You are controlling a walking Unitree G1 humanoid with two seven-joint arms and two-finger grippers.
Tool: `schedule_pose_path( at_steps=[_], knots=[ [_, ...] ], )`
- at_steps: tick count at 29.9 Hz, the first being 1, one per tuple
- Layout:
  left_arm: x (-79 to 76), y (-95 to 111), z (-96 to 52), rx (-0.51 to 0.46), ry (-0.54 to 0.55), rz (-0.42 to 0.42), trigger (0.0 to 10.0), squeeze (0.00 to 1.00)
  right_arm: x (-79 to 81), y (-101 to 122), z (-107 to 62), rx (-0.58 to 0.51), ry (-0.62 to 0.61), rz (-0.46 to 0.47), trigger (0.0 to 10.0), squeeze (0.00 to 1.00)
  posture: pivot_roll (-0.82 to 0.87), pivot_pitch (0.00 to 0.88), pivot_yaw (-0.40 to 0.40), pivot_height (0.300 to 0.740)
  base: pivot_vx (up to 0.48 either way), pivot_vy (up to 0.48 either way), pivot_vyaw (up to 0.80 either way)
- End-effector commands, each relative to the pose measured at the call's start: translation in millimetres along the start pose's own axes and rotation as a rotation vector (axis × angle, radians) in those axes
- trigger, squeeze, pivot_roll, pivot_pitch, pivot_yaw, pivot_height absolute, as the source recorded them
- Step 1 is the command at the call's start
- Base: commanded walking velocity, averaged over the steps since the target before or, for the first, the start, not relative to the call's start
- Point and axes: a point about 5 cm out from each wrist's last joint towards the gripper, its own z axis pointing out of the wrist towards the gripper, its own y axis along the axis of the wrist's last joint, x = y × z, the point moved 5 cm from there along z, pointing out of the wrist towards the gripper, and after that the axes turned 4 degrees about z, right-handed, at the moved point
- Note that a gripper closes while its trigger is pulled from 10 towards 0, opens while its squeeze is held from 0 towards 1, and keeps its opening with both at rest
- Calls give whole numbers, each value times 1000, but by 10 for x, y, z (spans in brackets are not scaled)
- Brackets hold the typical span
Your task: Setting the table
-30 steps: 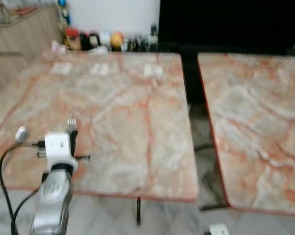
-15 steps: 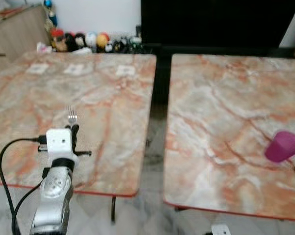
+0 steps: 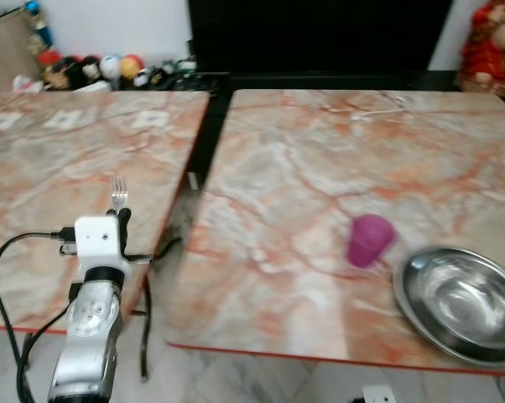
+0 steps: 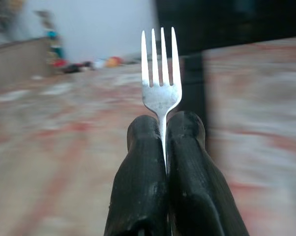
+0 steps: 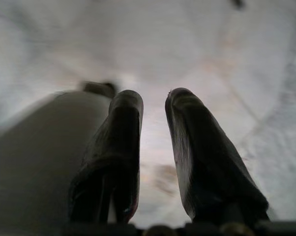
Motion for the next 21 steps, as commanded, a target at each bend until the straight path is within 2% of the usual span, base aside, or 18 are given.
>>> schedule_pose_path(
  at_steps=[1, 21],
  knots=[
    [104, 61, 17, -20, 21, 39, 10000, 0, 44, 29, 2, -9, 7, 9, 10000, 0, -32, 27, 42, 740, 0, -454, 0],
    [87, 322, 73, -112, 22, 92, 10000, 0, 42, 40, 3, -13, 4, -1, 10000, 0, -31, 29, 41, 740, 0, -453, 0]
  ],
)
